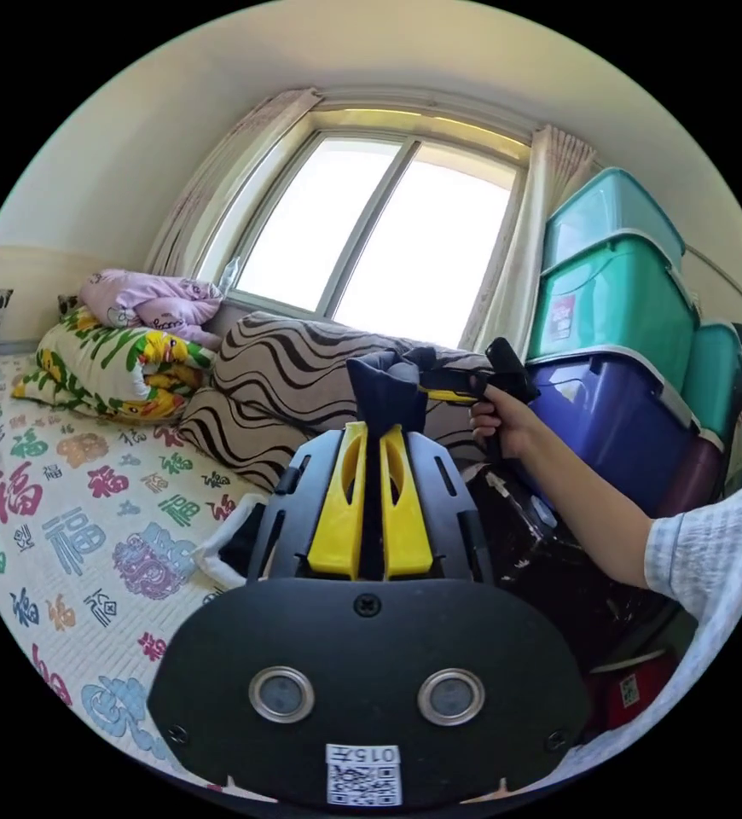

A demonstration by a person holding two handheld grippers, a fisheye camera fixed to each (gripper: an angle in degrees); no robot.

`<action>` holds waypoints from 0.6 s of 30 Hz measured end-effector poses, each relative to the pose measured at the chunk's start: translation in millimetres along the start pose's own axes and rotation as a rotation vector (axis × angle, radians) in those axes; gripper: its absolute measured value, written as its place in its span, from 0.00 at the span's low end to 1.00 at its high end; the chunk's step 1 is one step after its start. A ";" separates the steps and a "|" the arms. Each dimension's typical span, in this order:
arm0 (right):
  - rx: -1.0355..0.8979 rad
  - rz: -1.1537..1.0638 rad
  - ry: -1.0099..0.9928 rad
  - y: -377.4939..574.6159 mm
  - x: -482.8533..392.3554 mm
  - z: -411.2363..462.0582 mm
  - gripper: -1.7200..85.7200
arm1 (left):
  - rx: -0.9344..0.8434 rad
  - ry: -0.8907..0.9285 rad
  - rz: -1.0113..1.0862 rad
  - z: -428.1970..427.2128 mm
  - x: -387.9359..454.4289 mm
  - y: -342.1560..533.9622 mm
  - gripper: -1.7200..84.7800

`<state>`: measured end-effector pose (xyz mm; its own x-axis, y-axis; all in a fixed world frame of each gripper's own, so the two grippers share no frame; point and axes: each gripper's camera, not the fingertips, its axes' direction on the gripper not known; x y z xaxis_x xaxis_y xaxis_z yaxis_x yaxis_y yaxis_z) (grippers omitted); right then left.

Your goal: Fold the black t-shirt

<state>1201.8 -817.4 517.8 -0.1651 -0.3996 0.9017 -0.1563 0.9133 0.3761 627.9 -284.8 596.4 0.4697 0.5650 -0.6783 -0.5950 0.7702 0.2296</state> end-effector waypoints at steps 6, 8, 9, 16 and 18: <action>-0.284 0.154 0.149 -38.1 39.0 136.6 0.05 | -0.125 -0.139 -0.277 70.9 -87.3 42.1 0.03; -0.347 0.242 0.154 -30.5 58.5 189.8 0.05 | -0.244 -0.281 -0.349 96.6 -123.6 69.8 0.03; -0.393 0.306 0.156 -21.8 69.0 223.3 0.05 | -0.338 -0.295 -0.436 109.8 -149.2 88.5 0.04; -0.412 0.395 0.245 -10.5 47.1 301.6 0.11 | -0.393 -0.325 -0.467 99.2 -197.5 118.7 0.10; -0.467 0.355 0.343 -18.3 23.3 306.7 0.11 | -0.404 -0.320 -0.460 90.0 -197.6 116.2 0.10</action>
<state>902.1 -867.6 466.5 0.2017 -0.0923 0.9751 0.3000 0.9535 0.0282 524.7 -280.3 819.9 0.8647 0.3149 -0.3913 -0.4569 0.8167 -0.3525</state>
